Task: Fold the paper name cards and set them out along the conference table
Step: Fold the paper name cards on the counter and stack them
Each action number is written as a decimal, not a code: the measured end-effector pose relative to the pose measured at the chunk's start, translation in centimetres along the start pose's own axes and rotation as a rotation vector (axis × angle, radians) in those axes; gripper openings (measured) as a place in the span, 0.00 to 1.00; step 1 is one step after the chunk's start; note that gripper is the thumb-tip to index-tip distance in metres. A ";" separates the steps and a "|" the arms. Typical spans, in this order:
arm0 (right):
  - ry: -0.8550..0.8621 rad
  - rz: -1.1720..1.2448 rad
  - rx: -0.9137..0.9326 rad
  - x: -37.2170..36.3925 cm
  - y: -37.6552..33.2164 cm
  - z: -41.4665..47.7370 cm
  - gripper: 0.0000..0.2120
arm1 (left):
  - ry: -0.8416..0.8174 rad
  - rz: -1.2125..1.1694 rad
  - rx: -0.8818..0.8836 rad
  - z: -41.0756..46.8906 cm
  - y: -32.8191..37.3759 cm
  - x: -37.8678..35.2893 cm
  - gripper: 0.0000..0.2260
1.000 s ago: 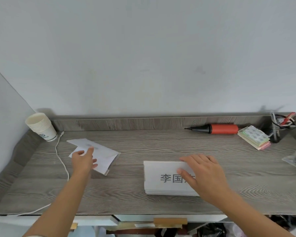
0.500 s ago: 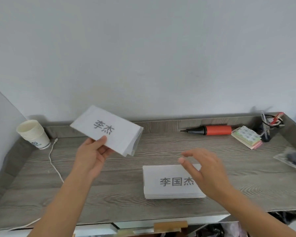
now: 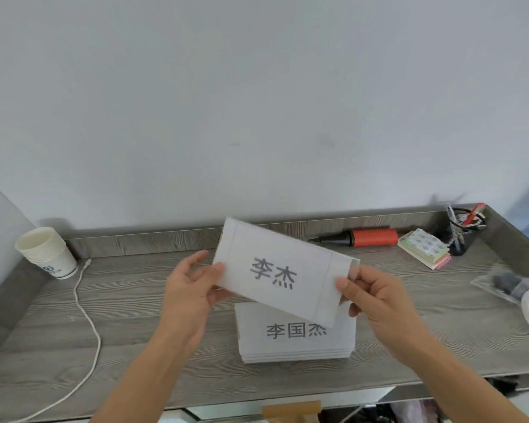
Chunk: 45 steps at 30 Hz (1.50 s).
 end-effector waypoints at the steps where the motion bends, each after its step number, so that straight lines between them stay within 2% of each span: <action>1: -0.024 -0.052 0.013 0.3 0.3 0.0 0.07 | 0.029 0.096 -0.050 0.2 0.4 0.9 0.14; 4: -0.064 -0.216 0.021 0.8 1.8 0.1 0.06 | -0.023 0.438 -0.178 -0.4 0.2 1.5 0.09; 7: -0.005 -0.348 0.000 1.5 3.2 0.3 0.03 | -0.055 0.676 -0.224 -1.5 -1.7 1.8 0.06; 9: 0.076 -0.469 -0.007 2.1 3.4 0.1 0.03 | -0.054 0.731 -0.224 -1.9 -2.9 2.1 0.05; 12: 0.210 -0.788 0.104 2.4 2.6 -1.0 0.10 | -0.037 0.730 -0.202 -2.2 -4.5 2.9 0.06; 15: 0.198 -0.923 0.080 1.9 3.5 -1.4 0.15 | -0.020 0.753 -0.197 -2.4 -5.2 3.3 0.06; 19: 0.217 -0.875 -0.017 2.6 4.8 -1.6 0.17 | -0.064 0.851 -0.238 -2.8 -4.9 2.5 0.06; 21: 0.213 -0.778 -0.064 3.0 5.9 -1.8 0.22 | -0.088 0.830 -0.205 -2.7 -5.0 2.2 0.03; 22: 0.182 -0.708 -0.098 3.1 6.7 -1.7 0.26 | -0.083 0.792 -0.167 -2.5 -5.4 2.4 0.05; 24: 0.086 -0.564 -0.174 2.7 8.0 -1.4 0.37 | -0.047 0.672 -0.048 -1.9 -6.6 3.1 0.17; 27: 0.005 -0.426 -0.241 1.4 9.0 -0.8 0.41 | -0.055 0.518 0.051 -1.6 -8.4 2.6 0.31; 30: 0.010 -0.247 -0.267 0.0 10.1 -0.5 0.40 | -0.033 0.505 0.018 -1.3 -9.3 2.1 0.39; 33: 0.053 -0.145 -0.252 -1.2 10.5 -0.4 0.37 | -0.062 0.531 -0.022 -1.0 -9.2 0.9 0.36; 37: 0.169 -0.090 -0.234 -1.8 9.3 -0.6 0.15 | -0.129 0.465 -0.026 -0.6 -9.3 -0.6 0.29; 38: 0.188 -0.082 -0.232 -1.9 9.2 -0.7 0.13 | -0.141 0.452 -0.034 -0.5 -9.3 -0.8 0.27; 43: 0.283 -0.019 -0.237 -1.9 9.1 -1.8 0.13 | -0.177 0.403 -0.028 -0.5 -9.5 -1.2 0.27; 45: 0.316 -0.011 -0.247 -1.5 8.9 -3.2 0.14 | -0.202 0.403 -0.035 -1.0 -9.3 -1.8 0.24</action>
Point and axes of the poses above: each hand's wrist, its own z-axis towards the middle knuckle, its own x-axis out of the back of the hand, y = z × x, the point moved 10 cm from there along z, towards the middle knuckle, and after that the axes turned 10 degrees about -z, right-handed, at the moved point
